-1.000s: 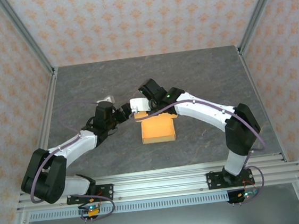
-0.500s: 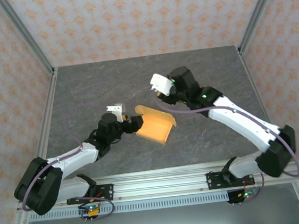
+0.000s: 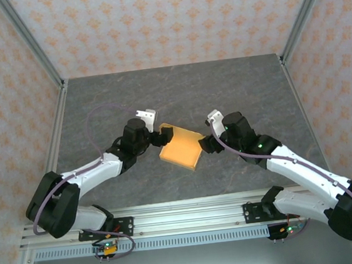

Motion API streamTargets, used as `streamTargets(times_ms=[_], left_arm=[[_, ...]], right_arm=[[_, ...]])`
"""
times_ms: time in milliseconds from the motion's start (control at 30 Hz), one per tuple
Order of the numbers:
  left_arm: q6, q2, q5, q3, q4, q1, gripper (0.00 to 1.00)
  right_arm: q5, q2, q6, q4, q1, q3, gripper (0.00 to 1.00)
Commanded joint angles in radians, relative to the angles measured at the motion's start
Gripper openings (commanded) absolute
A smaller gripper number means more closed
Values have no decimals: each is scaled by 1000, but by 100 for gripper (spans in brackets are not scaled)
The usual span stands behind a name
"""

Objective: Fold the paper box

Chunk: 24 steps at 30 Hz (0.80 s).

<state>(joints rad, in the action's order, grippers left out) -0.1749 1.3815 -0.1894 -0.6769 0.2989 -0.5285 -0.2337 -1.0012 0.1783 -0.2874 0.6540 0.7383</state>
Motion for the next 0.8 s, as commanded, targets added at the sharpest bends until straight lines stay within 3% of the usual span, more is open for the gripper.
streamTargets(times_ms=[0,233,467,767], left_arm=[[88,14,15,-57,-51,-1,83],[110,59,-24,-106,-81,-1,73],[99,94,-61,-123,-78,-1,56],[32,102,-65,-128,-90,8,40]], right_arm=[[-88,8,-72,25,-1,-20,72],[-113,-10,-78,9,-1,-31,72],[7,-122,-106,67,-1,-20,65],[9,-332,-129,208,-2,65,31]])
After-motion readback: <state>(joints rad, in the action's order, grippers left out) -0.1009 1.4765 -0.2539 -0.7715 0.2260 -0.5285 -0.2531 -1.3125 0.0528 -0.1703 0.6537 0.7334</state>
